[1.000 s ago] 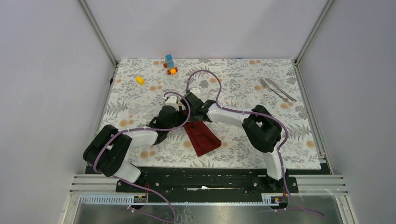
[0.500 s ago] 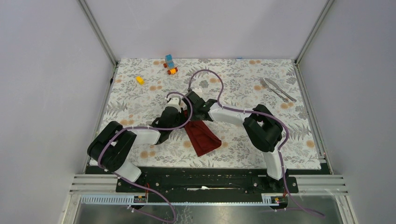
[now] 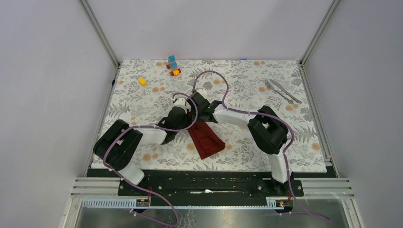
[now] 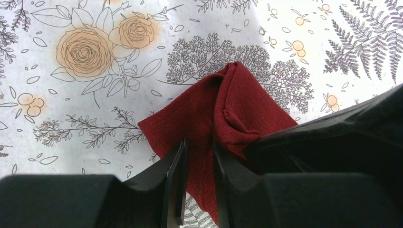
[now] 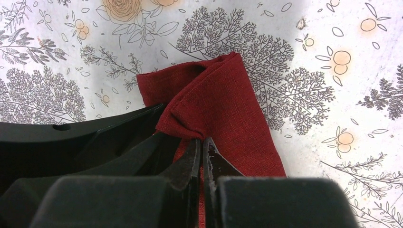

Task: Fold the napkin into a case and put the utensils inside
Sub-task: Pick up the top corner of the smaller rectangle folded napkin from the center of the board, then insert the folded napkin into the top corner of the smaller rectangle folded napkin.

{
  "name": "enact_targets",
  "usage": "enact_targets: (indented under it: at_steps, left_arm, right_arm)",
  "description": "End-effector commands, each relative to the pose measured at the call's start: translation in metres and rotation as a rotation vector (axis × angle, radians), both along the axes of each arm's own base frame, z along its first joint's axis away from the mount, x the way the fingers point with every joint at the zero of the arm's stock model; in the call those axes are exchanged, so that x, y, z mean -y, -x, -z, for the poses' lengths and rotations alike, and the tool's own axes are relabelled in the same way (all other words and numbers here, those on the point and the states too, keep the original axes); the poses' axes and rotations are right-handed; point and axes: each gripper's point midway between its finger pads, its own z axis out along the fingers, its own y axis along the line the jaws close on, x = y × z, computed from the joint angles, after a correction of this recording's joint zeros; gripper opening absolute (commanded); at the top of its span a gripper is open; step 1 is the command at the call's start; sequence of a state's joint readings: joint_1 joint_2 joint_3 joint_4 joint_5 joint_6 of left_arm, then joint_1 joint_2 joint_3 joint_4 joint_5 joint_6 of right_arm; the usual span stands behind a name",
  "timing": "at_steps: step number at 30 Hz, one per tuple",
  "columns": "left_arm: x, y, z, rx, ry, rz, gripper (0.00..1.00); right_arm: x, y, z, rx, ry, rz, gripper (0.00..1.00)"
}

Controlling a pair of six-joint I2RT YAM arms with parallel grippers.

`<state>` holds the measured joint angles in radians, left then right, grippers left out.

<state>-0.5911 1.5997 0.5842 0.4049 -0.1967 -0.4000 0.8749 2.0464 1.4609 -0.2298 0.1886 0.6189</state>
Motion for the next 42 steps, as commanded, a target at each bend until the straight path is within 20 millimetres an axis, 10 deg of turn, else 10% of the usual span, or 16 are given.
enact_targets:
  at_steps: [1,12,42]
  left_arm:
    - [0.001,-0.009,0.0,0.01,-0.057,-0.015,0.28]
    - [0.004,-0.009,-0.031,0.086,0.05,-0.011,0.0]
    - [0.005,0.01,-0.062,0.178,0.318,0.076,0.0]
  right_arm:
    - [-0.01,-0.001,-0.032,0.042,-0.071,-0.005,0.0]
    - [-0.006,0.006,-0.021,0.031,-0.036,-0.06,0.0]
    - [-0.029,0.029,0.007,-0.012,0.0,-0.232,0.0]
